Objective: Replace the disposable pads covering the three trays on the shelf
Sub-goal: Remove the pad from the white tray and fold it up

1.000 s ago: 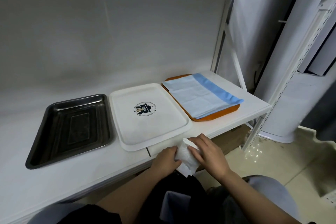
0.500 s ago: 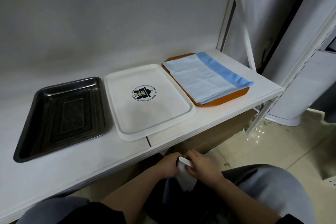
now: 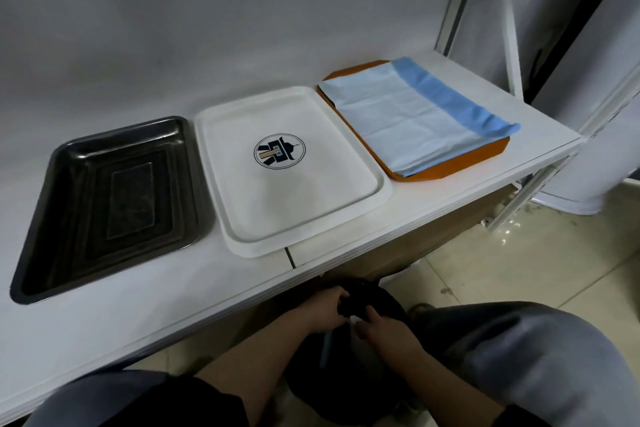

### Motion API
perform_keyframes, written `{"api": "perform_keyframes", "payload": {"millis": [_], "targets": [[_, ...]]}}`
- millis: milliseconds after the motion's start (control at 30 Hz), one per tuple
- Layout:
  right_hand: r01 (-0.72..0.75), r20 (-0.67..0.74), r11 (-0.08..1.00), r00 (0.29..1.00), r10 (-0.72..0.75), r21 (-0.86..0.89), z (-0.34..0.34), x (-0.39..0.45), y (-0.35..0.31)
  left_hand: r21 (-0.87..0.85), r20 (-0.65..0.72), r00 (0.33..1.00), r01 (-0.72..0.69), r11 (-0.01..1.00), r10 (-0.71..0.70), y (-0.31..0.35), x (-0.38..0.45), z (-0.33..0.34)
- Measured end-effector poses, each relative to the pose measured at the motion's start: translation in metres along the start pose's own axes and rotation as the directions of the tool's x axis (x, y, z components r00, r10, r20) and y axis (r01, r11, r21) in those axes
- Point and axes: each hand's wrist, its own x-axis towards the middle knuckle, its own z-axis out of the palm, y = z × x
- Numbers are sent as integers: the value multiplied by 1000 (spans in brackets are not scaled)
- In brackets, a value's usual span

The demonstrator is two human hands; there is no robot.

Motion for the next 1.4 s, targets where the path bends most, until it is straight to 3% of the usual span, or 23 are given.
{"api": "perform_keyframes", "payload": {"millis": [133,267,500,700,900,1067,1200,1333,1400], "targets": [[69,147,997,987,-62,-40,8,5,-6,10,6,1000,18,1000,-18,-8,7,3],[101,201,994,974,-105,30,38,16,-6,26,7,999,49,998,-49,-13,11,5],[-189,425,959,901,85,209,32,6,-9,49,13,997,75,996,-75,-17,12,5],[-289,429,931,887,171,225,14,-1,-12,71,36,996,80,994,-82,-17,12,4],[-190,408,976,903,132,105,-12,-3,-10,116,69,995,69,991,-77,-8,4,-2],[-156,205,986,969,140,66,-47,-6,-2,117,80,996,25,993,-35,14,-6,-17],[-142,-138,989,981,137,-27,-85,-19,10,19,97,995,8,1000,-10,38,-17,-32],[-194,-130,981,973,193,3,-118,-32,17,-4,54,998,-28,1000,28,66,-29,-53],[-211,-193,977,959,205,-9,-135,-40,22,-30,6,999,-42,999,42,79,-35,-63]]}}
